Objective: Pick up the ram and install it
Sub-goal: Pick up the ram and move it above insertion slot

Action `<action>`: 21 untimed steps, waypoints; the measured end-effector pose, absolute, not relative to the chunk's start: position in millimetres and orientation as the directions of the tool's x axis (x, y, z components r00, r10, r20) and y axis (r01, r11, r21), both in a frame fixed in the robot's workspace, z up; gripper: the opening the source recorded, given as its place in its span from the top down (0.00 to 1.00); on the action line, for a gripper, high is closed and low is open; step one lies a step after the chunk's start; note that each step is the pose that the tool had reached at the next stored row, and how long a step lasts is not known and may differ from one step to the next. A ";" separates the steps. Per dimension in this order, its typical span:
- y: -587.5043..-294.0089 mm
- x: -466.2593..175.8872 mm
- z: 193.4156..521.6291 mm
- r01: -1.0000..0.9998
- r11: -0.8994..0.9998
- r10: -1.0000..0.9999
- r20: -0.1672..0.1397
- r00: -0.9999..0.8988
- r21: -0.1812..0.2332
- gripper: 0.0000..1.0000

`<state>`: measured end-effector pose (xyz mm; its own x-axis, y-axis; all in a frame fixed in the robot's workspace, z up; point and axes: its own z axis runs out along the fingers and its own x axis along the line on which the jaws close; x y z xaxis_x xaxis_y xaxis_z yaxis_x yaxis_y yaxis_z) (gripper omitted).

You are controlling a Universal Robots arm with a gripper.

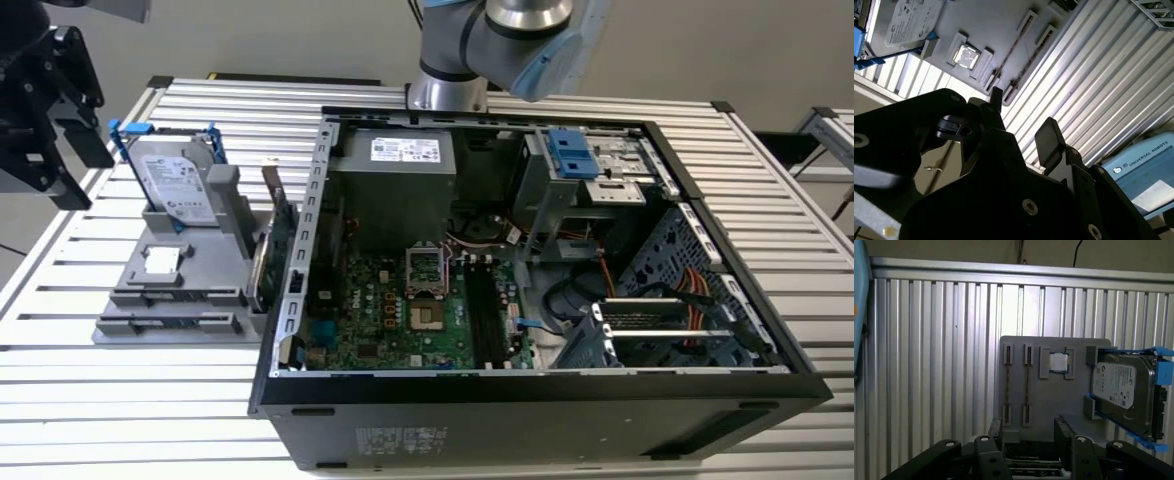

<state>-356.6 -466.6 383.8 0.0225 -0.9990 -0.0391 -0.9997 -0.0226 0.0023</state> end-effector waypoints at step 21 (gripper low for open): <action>-466.6 -356.6 374.7 -1.000 -0.023 -0.999 -0.039 0.023 0.000 1.00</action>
